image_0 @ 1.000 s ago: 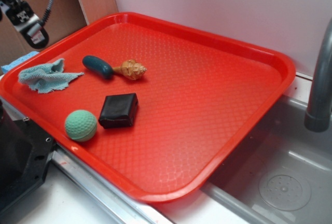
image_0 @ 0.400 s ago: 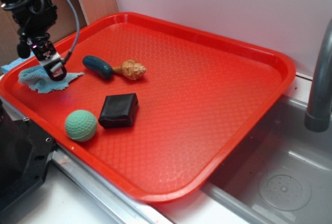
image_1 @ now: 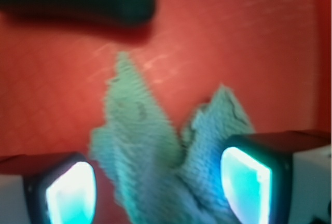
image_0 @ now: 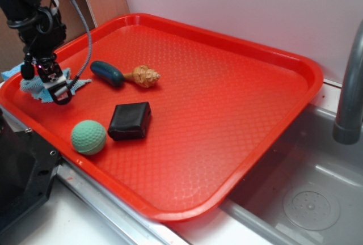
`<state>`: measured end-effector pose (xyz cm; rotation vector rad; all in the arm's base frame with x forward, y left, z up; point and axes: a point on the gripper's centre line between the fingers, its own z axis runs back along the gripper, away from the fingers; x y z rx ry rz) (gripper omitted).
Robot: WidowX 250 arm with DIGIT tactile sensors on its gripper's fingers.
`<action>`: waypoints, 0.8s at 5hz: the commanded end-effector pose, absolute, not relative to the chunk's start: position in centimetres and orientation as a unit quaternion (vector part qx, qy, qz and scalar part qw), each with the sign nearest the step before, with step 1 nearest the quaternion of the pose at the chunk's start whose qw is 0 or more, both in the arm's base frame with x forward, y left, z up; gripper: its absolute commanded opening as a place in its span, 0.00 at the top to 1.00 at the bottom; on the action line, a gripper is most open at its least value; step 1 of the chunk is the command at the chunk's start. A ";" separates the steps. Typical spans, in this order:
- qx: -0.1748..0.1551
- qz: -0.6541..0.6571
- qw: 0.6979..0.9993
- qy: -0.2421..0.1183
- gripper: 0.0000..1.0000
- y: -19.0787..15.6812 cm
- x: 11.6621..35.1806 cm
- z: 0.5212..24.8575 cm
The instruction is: Grab the blue cloth.
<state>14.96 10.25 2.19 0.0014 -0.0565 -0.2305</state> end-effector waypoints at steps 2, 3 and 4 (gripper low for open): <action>0.016 -0.054 0.998 -0.013 1.00 11.9 14.9 1.2; 0.013 -0.055 0.998 -0.005 1.00 11.7 14.9 1.4; 0.033 -0.026 0.999 0.008 1.00 10.6 15.2 2.7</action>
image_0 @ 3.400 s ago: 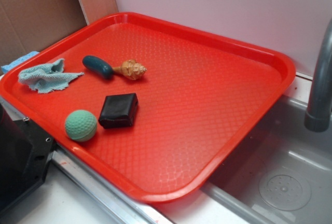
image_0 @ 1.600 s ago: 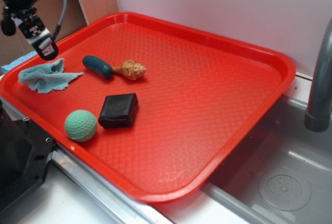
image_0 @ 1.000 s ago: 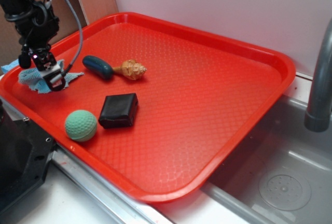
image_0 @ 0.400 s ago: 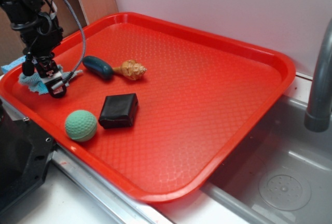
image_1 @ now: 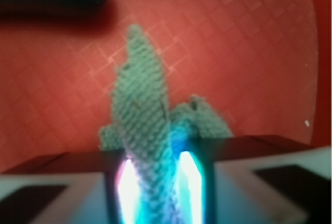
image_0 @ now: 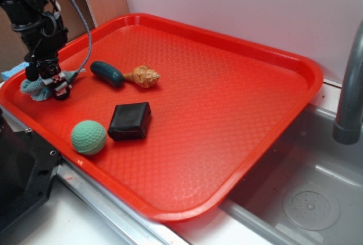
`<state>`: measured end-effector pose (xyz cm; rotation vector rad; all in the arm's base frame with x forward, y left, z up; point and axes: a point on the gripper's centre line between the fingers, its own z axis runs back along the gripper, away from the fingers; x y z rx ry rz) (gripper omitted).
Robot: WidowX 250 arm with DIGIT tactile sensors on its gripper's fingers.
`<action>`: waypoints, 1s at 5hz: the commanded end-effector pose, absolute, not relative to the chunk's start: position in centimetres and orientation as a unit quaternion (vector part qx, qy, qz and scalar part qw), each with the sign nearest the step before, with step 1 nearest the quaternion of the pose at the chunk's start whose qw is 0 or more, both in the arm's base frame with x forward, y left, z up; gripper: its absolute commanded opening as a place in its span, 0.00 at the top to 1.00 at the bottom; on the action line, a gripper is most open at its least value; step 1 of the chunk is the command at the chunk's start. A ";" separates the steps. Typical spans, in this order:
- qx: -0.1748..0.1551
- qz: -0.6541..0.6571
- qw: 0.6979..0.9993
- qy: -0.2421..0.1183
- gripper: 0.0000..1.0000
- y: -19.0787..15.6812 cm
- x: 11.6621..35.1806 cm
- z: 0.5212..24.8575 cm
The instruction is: Grab the blue cloth.
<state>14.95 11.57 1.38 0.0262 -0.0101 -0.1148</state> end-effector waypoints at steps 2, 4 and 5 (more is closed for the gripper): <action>0.025 0.059 0.998 0.012 1.00 7.2 16.7 7.9; 0.006 0.071 0.997 -0.019 1.00 2.6 18.3 14.1; -0.022 0.061 0.997 -0.036 1.00 0.7 19.1 17.5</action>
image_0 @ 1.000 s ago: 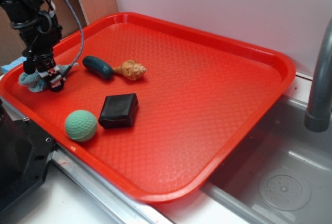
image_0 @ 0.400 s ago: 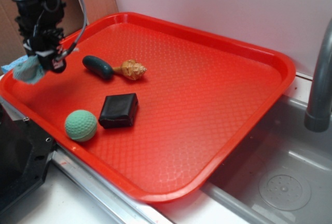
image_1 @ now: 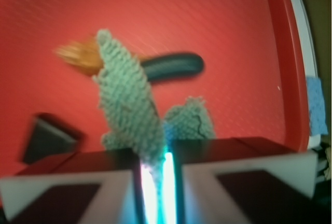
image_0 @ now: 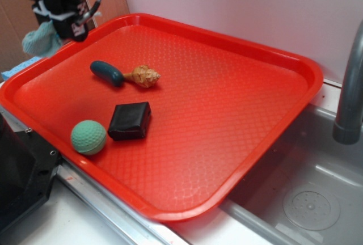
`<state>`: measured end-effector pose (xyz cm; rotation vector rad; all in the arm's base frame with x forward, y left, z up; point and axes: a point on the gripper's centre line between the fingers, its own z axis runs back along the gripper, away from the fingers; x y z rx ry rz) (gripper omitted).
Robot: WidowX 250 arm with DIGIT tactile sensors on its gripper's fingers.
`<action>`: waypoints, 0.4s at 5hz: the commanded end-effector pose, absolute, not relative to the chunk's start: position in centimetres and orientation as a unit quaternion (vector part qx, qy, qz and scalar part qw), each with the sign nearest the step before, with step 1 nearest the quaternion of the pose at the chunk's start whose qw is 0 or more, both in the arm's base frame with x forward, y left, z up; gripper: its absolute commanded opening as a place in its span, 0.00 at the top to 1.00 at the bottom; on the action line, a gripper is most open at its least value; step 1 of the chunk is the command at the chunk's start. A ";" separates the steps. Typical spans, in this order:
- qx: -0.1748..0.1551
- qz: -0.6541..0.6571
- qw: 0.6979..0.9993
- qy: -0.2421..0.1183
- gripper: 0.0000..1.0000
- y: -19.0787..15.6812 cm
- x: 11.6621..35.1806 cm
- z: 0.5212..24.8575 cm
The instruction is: Grab the blue cloth.
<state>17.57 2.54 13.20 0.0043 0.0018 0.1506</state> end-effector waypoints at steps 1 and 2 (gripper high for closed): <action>-0.020 0.059 0.997 -0.050 1.00 -0.5 20.1 19.5; -0.016 0.059 0.996 -0.060 1.00 -0.7 20.9 19.3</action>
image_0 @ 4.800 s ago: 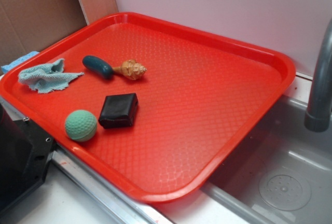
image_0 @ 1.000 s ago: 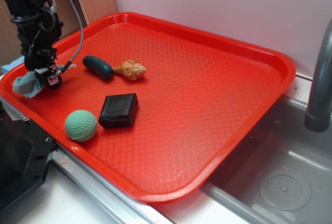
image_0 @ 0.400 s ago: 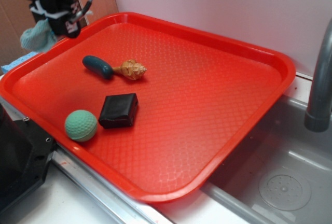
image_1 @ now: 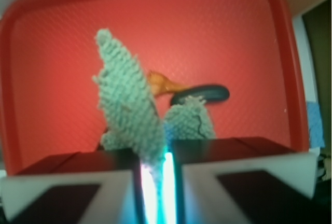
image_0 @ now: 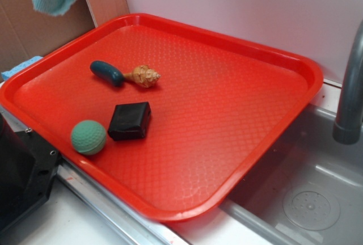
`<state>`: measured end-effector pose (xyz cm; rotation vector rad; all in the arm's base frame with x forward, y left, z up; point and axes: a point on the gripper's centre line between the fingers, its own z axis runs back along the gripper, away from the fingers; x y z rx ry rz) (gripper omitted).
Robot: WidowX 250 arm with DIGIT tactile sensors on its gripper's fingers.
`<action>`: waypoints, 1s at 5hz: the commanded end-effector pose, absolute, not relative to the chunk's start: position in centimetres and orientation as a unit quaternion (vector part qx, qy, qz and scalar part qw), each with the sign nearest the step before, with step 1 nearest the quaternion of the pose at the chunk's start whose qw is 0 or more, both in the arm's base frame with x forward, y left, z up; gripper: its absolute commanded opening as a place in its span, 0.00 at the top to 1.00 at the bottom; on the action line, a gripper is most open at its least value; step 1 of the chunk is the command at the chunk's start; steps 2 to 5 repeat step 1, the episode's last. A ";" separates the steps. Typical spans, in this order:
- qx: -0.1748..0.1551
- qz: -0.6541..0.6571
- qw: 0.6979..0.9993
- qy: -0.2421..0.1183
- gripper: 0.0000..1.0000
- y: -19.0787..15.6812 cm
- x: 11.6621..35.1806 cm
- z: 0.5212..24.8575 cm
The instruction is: Grab the blue cloth.
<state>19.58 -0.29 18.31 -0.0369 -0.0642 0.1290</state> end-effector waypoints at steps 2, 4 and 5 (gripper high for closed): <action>-0.034 0.040 0.998 -0.017 1.00 0.3 22.0 18.2; -0.034 0.040 0.998 -0.017 1.00 0.3 22.0 18.2; -0.034 0.040 0.998 -0.017 1.00 0.3 22.0 18.2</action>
